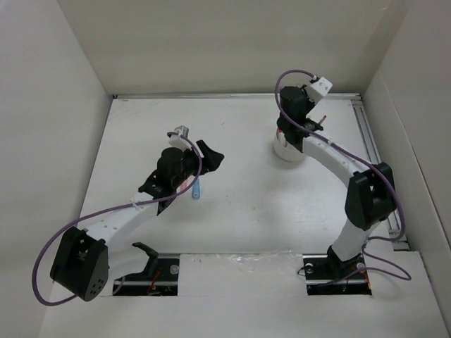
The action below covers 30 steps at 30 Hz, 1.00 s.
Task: Sort the stationery into containers
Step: Place the pen in the storage box.
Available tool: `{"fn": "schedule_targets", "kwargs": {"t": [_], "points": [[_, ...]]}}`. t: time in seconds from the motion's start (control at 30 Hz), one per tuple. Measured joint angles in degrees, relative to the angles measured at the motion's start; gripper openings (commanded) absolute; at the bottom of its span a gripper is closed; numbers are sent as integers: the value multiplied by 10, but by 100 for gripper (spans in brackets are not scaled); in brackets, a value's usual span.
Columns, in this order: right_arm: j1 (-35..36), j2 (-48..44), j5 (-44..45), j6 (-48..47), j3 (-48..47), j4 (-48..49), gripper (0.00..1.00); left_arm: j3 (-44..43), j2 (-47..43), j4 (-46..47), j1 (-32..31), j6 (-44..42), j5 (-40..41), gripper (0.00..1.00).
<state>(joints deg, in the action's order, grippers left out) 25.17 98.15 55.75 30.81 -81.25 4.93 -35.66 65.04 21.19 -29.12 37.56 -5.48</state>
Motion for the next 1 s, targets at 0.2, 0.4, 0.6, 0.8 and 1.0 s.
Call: {"fn": "schedule_targets", "kwargs": {"t": [0.2,0.4,0.6,0.8,1.0], "points": [[17,56,67,-134,10,106,0,0,0,0,0,-5,-1,75],[35,67,114,-255,36,219,0,0,0,0,0,-7,-1,75],[53,99,150,-333,77,313,0,0,0,0,0,-7,-1,75],[70,146,174,-409,91,394,0,0,-1,0,0,-7,2,75],[76,171,191,-479,91,481,0,0,-12,-6,0,-7,15,74]]}}
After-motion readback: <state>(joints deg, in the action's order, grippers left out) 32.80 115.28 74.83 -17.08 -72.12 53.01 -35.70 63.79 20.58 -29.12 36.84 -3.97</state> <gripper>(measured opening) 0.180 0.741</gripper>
